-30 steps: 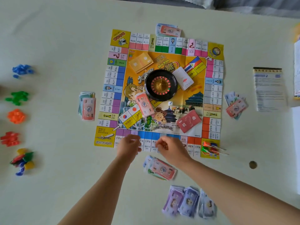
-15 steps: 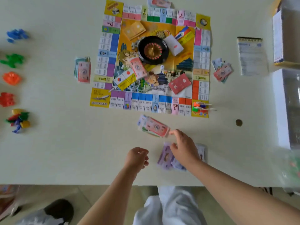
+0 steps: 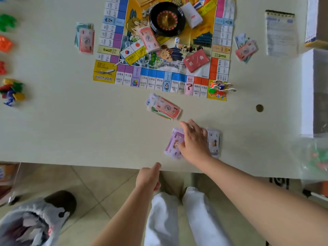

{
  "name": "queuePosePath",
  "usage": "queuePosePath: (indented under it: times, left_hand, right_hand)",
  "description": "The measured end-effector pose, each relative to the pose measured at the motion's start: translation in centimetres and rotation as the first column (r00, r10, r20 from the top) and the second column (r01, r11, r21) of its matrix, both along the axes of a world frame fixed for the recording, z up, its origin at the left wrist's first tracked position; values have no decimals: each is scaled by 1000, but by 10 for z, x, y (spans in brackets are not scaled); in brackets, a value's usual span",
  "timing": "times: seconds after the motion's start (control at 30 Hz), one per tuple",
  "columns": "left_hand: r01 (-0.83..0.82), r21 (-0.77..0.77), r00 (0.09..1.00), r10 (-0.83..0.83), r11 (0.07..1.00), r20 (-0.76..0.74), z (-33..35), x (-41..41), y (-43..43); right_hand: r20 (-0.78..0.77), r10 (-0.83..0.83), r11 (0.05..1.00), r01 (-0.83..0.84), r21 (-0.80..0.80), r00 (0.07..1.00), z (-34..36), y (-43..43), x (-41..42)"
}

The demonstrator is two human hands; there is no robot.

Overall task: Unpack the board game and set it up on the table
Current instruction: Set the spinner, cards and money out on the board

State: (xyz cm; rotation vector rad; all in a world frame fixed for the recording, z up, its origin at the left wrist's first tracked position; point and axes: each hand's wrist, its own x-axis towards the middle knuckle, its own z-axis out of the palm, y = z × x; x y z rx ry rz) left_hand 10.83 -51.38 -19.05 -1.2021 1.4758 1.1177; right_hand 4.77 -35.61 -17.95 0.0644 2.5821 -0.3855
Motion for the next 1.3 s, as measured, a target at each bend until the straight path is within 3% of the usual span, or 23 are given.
queuePosePath:
  times: [0.13,0.27,0.4,0.5,0.6,0.7,0.8,0.87,0.97,1.17,1.3]
  left_hand:
    - [-240,99,966,227,966,126,-5,11,18]
    - [-550,211,835,534,808,132,-21,23,34]
    - [-666,287,736,670,688,101,-22,30,45]
    - [-665,216,738,674,715,40,-19,44,43]
    - [-535,142,817,552,833,-167,-19,61,29]
    - [-293,52,850,285,955,-443,-11,62,10]
    - [-23,-162,782,-83,987,-618,-3,39,-1]
    - [30,-260,703,-205,965,-681,-1,17,-3]
    - [39,-310,639,-262,950,-723,-7,-7,-1]
    - [91,-457,628,-407,885,-663,-25,-13,3]
    - [232,-579,579,-589,782,-564,-36,-13,3]
  right_hand:
    - [-59,39,998,-37,41,997,-6,0,14]
    - [-85,87,996,-87,-1,993,-10,-5,38]
    - [-97,103,991,-111,-80,990,-10,-10,62]
    - [-80,83,985,-94,-147,993,-11,-12,76]
    - [4,62,971,-59,-232,998,-11,-10,77]
    - [61,2,937,20,-349,998,-12,-8,64]
    - [45,-3,912,21,-410,999,-10,-10,42]
    - [-26,1,909,-12,-416,1000,-10,-11,27]
    - [-89,5,910,-42,-413,996,-16,-9,14]
    - [-74,64,937,-86,-338,995,-32,-8,13]
    - [-66,115,948,-130,-289,991,-39,-16,16]
